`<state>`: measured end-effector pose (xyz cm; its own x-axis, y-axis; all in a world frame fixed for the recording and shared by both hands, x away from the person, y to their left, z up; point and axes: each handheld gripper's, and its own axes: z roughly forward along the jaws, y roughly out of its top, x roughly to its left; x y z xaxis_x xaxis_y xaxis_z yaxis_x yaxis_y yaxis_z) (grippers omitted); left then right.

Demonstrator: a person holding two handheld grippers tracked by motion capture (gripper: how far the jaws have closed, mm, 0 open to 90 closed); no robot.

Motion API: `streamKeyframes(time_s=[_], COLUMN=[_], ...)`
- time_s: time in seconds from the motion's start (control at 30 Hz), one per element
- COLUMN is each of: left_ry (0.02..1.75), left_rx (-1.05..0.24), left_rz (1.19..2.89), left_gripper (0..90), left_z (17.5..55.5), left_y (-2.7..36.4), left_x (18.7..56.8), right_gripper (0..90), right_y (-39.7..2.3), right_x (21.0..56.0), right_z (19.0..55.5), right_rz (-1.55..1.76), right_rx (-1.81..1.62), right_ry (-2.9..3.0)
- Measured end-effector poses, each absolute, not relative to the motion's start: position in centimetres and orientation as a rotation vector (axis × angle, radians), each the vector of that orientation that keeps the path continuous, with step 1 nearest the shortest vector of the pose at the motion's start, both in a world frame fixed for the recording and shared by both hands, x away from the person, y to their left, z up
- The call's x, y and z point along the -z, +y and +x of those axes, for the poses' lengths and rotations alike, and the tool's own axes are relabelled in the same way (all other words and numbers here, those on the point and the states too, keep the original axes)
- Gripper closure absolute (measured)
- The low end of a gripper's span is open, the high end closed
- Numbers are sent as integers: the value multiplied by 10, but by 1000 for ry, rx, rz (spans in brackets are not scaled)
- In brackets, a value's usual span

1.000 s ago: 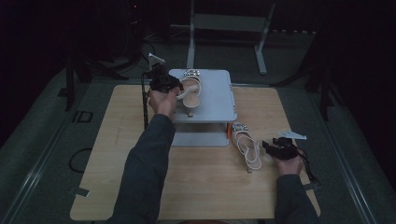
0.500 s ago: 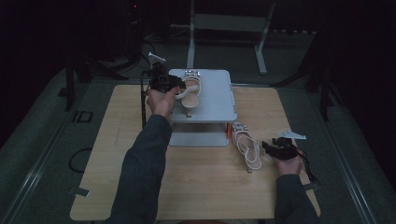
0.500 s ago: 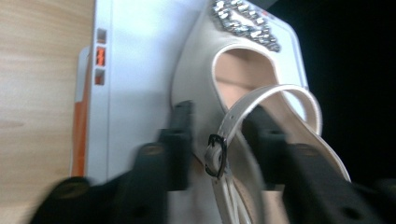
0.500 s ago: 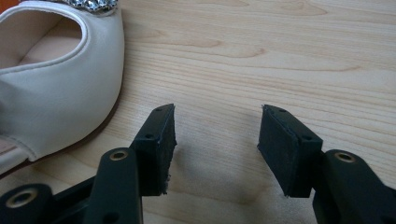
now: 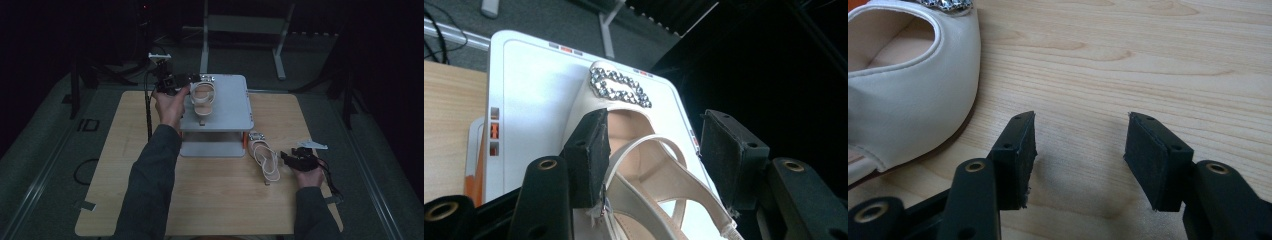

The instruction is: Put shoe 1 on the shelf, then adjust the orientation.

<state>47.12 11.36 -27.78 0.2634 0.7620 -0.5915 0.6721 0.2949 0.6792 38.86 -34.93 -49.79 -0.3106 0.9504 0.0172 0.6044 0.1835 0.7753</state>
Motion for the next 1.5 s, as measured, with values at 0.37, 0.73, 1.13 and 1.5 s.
streamKeyframes(time_s=[0.37, 0.73, 1.13, 1.5], left_ry=[1409, 1370, 1405, 1468], left_rx=[-198, -367, -514, -523], left_rz=[1564, 1697, 1741, 1735], left_gripper=[493, 489, 511, 486], left_z=[464, 447, 424, 410], left_y=[132, 139, 163, 184], left_x=[277, 278, 319, 358], right_gripper=[457, 454, 507, 558], right_y=[-350, -349, -331, -314], right_x=[499, 489, 459, 435], right_z=[389, 386, 379, 371], right_rz=[1459, 1462, 1384, 1357], right_rx=[-960, -1030, -1095, -1206], right_ry=[1990, 1974, 1979, 2016])
